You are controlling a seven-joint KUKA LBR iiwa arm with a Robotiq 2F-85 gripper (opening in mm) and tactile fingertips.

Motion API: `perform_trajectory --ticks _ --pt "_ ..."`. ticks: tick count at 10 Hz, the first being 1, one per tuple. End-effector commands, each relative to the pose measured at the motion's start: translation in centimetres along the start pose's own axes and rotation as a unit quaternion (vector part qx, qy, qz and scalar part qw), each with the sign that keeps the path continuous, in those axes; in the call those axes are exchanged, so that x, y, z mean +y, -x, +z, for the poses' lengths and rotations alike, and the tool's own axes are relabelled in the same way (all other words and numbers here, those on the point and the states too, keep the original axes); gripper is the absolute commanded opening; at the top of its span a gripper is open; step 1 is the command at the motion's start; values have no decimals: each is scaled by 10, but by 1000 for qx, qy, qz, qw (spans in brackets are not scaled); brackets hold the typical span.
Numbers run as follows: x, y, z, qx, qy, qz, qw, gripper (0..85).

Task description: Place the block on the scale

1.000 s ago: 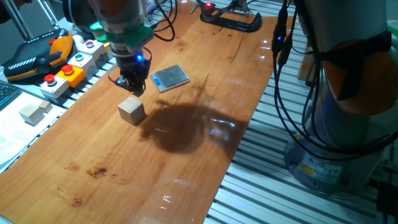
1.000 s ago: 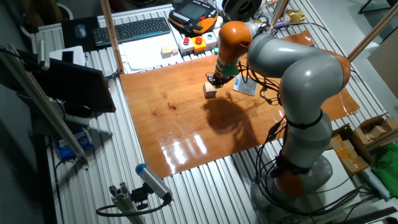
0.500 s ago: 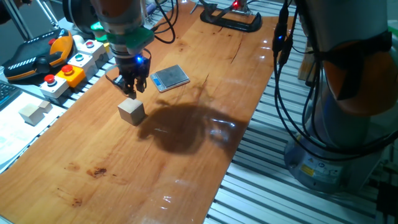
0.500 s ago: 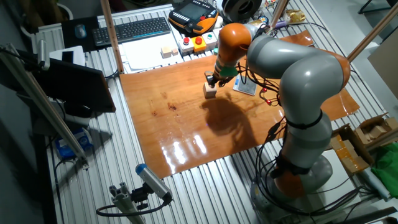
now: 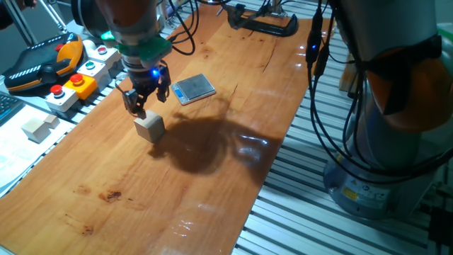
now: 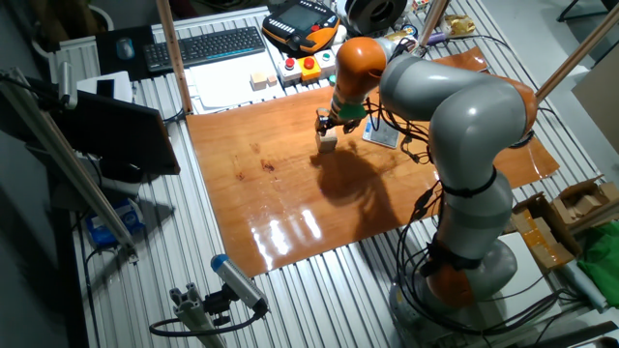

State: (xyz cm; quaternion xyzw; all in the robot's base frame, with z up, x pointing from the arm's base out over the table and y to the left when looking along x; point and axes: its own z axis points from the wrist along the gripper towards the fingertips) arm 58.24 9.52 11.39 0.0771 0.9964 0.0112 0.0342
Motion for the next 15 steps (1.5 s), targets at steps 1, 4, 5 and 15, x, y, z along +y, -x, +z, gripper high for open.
perform_trajectory --ticks 1,4,5,15 --pt "1 0 3 0 0 2 1000 850" --pt "6 2 15 -2 -2 6 1000 850" --pt "8 4 21 -2 -2 6 1000 850" --pt "4 17 44 -3 10 -11 1000 850"
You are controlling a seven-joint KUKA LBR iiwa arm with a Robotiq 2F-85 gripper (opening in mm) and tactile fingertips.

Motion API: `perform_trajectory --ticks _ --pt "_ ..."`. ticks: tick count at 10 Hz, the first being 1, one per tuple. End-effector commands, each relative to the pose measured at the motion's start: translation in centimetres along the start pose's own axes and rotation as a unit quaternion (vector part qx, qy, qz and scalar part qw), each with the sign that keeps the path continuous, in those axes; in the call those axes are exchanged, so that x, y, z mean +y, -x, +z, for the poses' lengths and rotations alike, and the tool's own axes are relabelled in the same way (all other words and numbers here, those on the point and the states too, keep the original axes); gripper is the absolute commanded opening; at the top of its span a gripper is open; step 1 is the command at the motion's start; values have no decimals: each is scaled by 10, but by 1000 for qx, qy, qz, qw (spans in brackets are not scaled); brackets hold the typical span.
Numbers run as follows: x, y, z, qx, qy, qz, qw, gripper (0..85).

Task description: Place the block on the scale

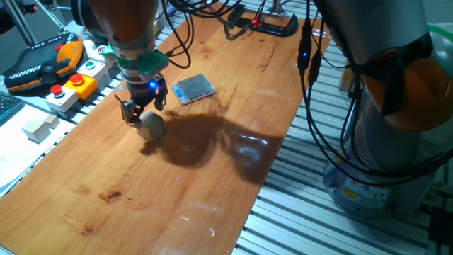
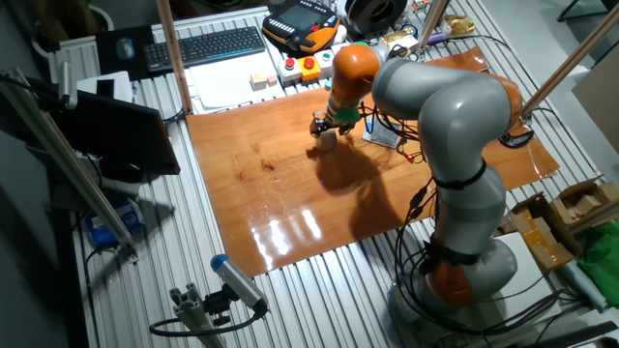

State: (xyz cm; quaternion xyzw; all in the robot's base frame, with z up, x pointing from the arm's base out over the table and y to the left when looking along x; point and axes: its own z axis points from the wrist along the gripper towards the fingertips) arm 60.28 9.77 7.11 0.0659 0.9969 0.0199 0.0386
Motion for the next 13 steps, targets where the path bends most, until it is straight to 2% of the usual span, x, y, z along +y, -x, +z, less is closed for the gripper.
perform_trajectory --ticks 1,13 --pt "0 0 1 -1 -2 -1 1000 850" --pt "4 3 24 5 1 4 1000 850"
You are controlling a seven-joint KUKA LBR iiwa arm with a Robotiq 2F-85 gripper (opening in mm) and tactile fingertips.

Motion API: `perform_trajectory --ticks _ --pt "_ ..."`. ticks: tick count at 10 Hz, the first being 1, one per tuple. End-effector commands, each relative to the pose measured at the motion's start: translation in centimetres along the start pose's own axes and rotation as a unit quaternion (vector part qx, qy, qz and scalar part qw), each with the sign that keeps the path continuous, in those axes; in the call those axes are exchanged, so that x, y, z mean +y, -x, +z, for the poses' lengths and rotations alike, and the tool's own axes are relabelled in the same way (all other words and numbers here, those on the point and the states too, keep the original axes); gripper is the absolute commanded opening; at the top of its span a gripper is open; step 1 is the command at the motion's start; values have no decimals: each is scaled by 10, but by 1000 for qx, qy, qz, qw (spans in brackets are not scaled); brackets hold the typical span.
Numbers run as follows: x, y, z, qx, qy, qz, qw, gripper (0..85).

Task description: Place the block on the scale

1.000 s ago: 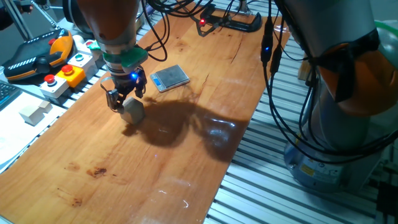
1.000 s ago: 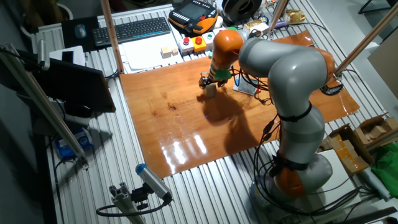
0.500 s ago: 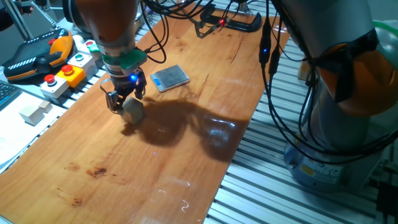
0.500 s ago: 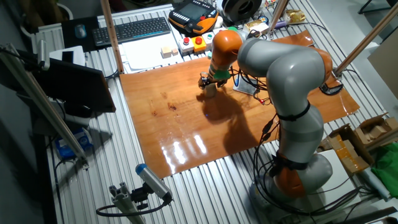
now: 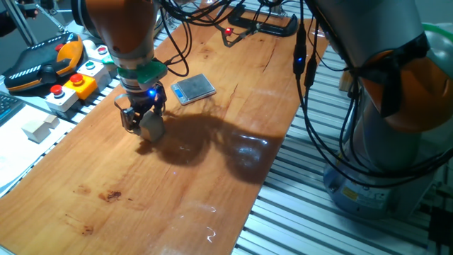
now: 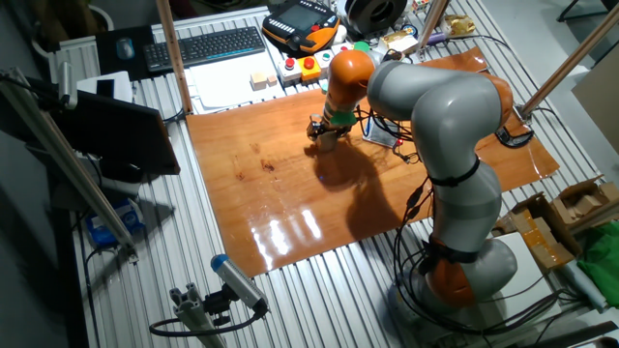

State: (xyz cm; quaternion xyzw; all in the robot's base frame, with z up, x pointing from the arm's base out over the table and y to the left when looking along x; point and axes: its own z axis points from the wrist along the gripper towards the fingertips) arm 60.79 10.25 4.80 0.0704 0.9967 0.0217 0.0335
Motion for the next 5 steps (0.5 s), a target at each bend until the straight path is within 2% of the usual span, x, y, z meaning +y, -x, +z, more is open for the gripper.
perform_trajectory --ticks 1,5 --pt "0 0 1 1 0 1 1000 850" --pt "0 1 2 -1 0 1 1000 850"
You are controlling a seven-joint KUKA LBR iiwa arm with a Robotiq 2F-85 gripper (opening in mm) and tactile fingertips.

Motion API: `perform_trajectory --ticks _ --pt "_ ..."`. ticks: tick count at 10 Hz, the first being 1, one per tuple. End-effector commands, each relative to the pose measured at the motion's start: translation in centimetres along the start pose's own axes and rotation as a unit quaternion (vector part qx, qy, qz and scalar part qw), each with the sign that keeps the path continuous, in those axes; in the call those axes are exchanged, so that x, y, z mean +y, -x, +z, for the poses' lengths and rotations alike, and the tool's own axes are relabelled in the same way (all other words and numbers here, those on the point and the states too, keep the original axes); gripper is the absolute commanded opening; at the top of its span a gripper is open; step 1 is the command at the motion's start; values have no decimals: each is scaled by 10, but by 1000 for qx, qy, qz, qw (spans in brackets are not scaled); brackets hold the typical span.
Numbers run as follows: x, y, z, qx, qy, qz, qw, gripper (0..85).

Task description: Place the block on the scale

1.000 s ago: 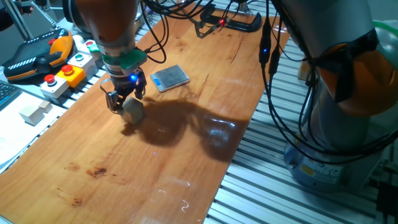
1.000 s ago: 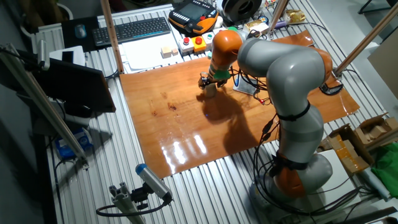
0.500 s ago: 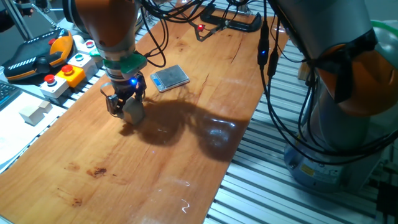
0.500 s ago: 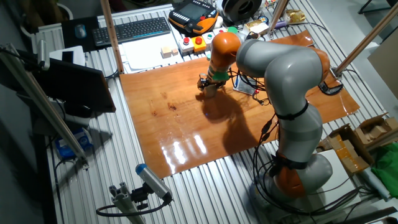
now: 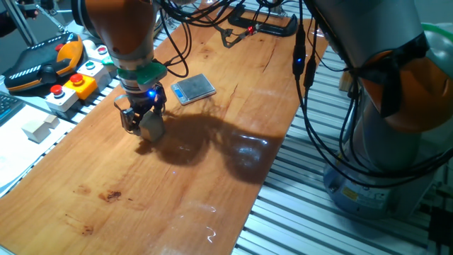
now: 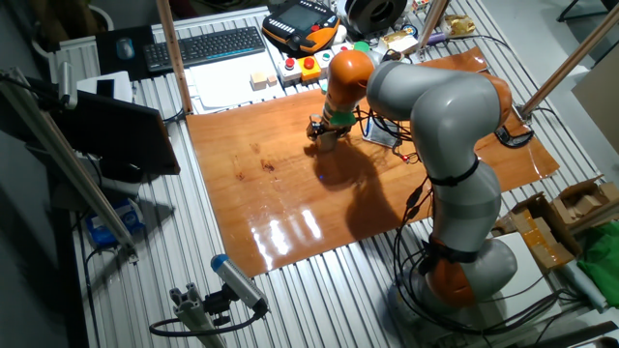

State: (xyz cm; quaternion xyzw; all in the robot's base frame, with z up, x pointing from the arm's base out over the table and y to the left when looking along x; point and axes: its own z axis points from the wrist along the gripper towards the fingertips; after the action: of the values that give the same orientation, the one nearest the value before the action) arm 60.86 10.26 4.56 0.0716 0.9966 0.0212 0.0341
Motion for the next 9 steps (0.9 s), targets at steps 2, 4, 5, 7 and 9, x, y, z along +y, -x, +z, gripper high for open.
perform_trajectory --ticks 2,4,5,7,9 --pt "0 0 1 0 0 0 1000 850" --pt "-1 1 3 1 -1 0 1000 850" --pt "-1 1 4 1 -1 0 1000 850" --pt "-1 2 4 1 -1 1 1000 850" --pt "-2 2 5 -1 0 5 1000 850"
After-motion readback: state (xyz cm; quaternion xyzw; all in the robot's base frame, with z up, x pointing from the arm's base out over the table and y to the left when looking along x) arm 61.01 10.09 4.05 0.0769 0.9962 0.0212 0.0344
